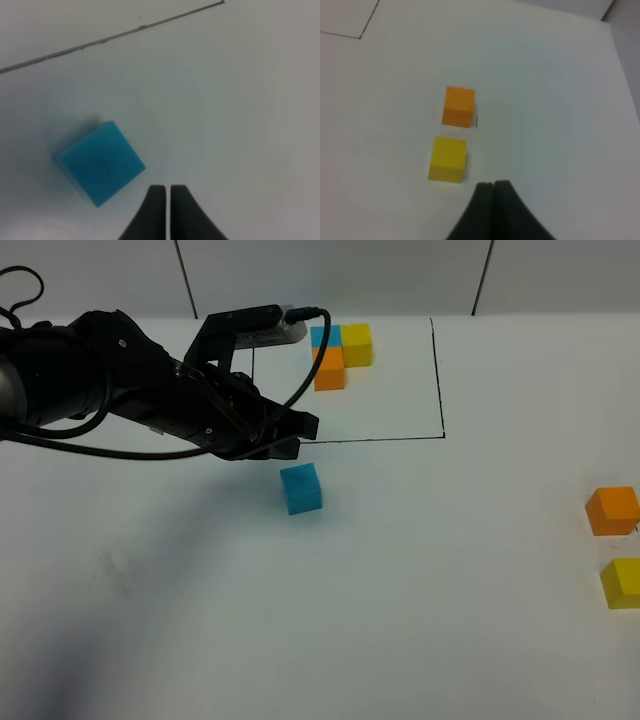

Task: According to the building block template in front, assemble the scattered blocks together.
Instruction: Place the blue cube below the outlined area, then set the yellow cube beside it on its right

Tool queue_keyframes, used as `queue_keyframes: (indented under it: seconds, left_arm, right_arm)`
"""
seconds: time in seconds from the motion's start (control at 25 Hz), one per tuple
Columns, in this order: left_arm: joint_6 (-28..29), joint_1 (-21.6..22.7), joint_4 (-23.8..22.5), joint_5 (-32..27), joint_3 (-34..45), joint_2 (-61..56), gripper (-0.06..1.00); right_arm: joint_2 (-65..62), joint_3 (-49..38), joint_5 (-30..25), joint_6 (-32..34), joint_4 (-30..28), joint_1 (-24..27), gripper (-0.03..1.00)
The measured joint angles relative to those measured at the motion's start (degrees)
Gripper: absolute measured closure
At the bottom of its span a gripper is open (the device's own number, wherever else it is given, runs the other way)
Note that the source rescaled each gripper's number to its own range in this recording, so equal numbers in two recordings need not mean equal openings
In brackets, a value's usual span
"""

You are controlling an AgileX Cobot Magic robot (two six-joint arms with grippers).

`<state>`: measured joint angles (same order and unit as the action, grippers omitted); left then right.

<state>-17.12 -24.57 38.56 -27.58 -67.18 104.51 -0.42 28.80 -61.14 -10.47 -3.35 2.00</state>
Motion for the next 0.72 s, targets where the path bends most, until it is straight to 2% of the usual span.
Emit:
queue_keyframes:
  seconds: [0.12, 0.36, 0.56, 0.72]
  left_arm:
    - [4.9, 0.0, -4.1, 0.2, 0.0, 0.0, 0.94]
    - [7.8, 0.9, -10.5, 0.5, 0.0, -0.9, 0.94]
    - [12.3, 4.2, -16.8, 0.6, 0.3, -5.3, 0.94]
    - [13.2, 8.4, -19.3, -1.5, 2.6, -9.2, 0.94]
  right_arm:
    - [0.0, 0.0, 0.0, 0.0, 0.0, 0.0, 0.97]
    - [0.0, 0.0, 0.0, 0.0, 0.0, 0.0, 0.97]
    - [0.0, 0.0, 0.0, 0.0, 0.0, 0.0, 0.97]
    - [0.0, 0.0, 0.0, 0.0, 0.0, 0.0, 0.97]
